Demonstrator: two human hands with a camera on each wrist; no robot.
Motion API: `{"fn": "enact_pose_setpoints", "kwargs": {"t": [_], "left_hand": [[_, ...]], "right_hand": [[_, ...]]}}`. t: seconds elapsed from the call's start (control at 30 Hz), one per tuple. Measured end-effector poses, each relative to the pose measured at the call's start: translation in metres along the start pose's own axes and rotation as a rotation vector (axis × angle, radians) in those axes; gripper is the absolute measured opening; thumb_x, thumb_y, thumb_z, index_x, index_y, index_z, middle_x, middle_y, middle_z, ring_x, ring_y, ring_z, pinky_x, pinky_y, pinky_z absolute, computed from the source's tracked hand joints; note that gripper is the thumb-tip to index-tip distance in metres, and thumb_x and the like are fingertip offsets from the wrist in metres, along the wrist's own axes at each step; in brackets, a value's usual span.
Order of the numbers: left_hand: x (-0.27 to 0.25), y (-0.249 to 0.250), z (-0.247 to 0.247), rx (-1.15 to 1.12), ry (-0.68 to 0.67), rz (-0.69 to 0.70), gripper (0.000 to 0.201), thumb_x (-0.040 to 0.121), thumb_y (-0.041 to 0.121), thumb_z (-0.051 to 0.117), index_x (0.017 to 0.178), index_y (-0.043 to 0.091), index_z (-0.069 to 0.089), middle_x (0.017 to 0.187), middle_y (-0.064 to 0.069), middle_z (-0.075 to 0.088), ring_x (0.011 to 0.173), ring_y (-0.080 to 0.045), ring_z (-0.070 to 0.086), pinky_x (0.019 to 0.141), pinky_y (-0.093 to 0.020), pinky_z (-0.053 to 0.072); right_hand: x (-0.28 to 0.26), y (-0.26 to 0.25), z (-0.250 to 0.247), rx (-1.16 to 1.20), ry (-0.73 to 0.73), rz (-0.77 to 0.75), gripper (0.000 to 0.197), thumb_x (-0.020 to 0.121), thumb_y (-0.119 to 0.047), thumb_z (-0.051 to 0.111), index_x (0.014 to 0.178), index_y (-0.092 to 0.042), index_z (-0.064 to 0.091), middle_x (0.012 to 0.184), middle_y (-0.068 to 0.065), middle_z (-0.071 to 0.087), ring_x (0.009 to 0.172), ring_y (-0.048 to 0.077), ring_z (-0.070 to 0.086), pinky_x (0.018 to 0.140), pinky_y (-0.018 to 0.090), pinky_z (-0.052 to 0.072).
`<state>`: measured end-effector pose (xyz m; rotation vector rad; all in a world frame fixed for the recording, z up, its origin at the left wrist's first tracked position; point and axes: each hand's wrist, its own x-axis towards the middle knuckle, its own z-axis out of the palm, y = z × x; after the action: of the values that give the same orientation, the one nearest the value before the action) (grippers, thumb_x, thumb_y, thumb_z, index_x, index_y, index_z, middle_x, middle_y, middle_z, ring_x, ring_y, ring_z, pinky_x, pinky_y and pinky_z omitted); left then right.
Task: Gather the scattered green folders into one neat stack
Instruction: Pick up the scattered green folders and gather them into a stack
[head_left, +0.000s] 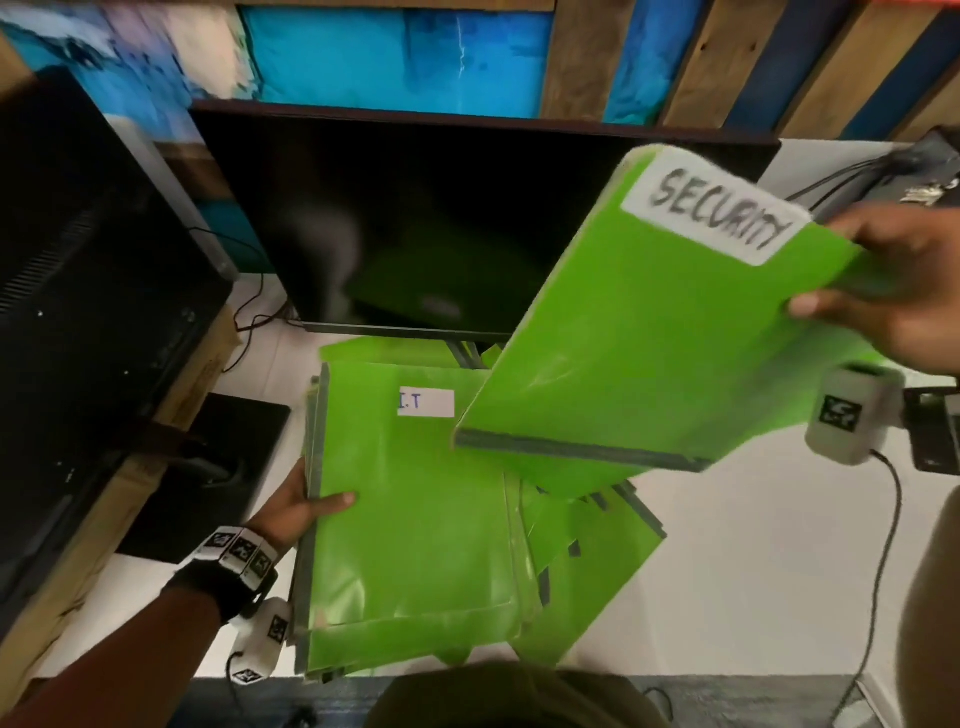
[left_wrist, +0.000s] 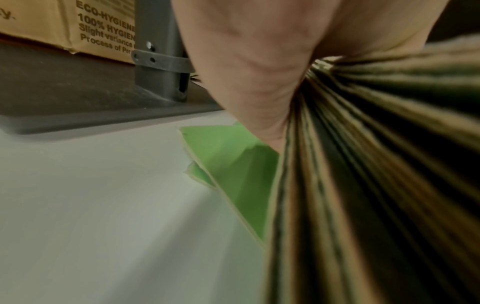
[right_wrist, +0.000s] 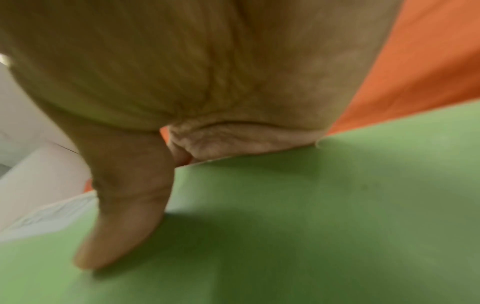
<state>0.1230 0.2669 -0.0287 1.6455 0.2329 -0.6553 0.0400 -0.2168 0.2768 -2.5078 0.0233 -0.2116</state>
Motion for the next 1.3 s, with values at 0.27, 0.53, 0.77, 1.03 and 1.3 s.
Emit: {"fn": "enact_pose_setpoints", "kwargs": {"t": [0.27, 0.53, 0.77, 1.03, 1.3], "left_hand": [[0.013, -0.010, -0.002, 0.089, -0.186, 0.100, 0.057, 0.090, 0.036, 0.061, 0.112, -0.016, 0.056, 0.140, -0.027, 0.044, 0.089, -0.009, 0.071, 0.108, -0.031, 0.035], [0.020, -0.041, -0.009, 0.110, 0.056, -0.196, 0.041, 0.088, 0.001, 0.062, 0.126, -0.011, 0.052, 0.133, -0.015, 0.051, 0.123, -0.024, 0.048, 0.107, -0.035, 0.031], [0.014, -0.027, -0.003, -0.100, -0.048, -0.028, 0.093, 0.037, 0.042, 0.093, 0.119, 0.024, 0.052, 0.115, 0.003, 0.068, 0.108, -0.014, 0.064, 0.094, -0.033, 0.048], [0.009, -0.022, -0.004, -0.045, -0.060, -0.034, 0.108, 0.046, 0.041, 0.087, 0.140, 0.022, 0.037, 0.132, 0.003, 0.056, 0.122, -0.020, 0.052, 0.110, -0.044, 0.034], [0.010, -0.033, -0.010, -0.038, -0.047, -0.001, 0.106, 0.046, 0.044, 0.092, 0.137, 0.028, 0.042, 0.132, 0.001, 0.060, 0.123, -0.024, 0.055, 0.109, -0.053, 0.035]], "right_hand": [[0.086, -0.060, 0.165, 0.096, -0.291, -0.293, 0.035, 0.075, -0.012, 0.077, 0.107, -0.019, 0.066, 0.098, -0.019, 0.064, 0.093, -0.006, 0.056, 0.092, 0.030, 0.047], [0.075, -0.050, 0.224, 0.314, -0.017, -0.286, 0.042, 0.076, -0.006, 0.074, 0.114, -0.016, 0.062, 0.135, -0.016, 0.051, 0.128, 0.008, 0.047, 0.112, 0.040, 0.034], [0.008, 0.053, 0.182, 0.758, 0.256, 0.127, 0.048, 0.080, 0.019, 0.056, 0.120, -0.007, 0.052, 0.106, -0.012, 0.070, 0.097, 0.010, 0.063, 0.090, 0.028, 0.051], [-0.132, 0.173, 0.297, 0.522, 0.102, 1.041, 0.047, 0.087, -0.017, 0.066, 0.130, -0.012, 0.047, 0.091, 0.019, 0.067, 0.060, 0.024, 0.064, 0.061, 0.034, 0.057], [-0.092, 0.128, 0.317, 0.193, -0.043, 1.126, 0.054, 0.086, -0.026, 0.062, 0.134, -0.012, 0.042, 0.127, 0.017, 0.059, 0.117, 0.038, 0.055, 0.098, 0.040, 0.043]]}}
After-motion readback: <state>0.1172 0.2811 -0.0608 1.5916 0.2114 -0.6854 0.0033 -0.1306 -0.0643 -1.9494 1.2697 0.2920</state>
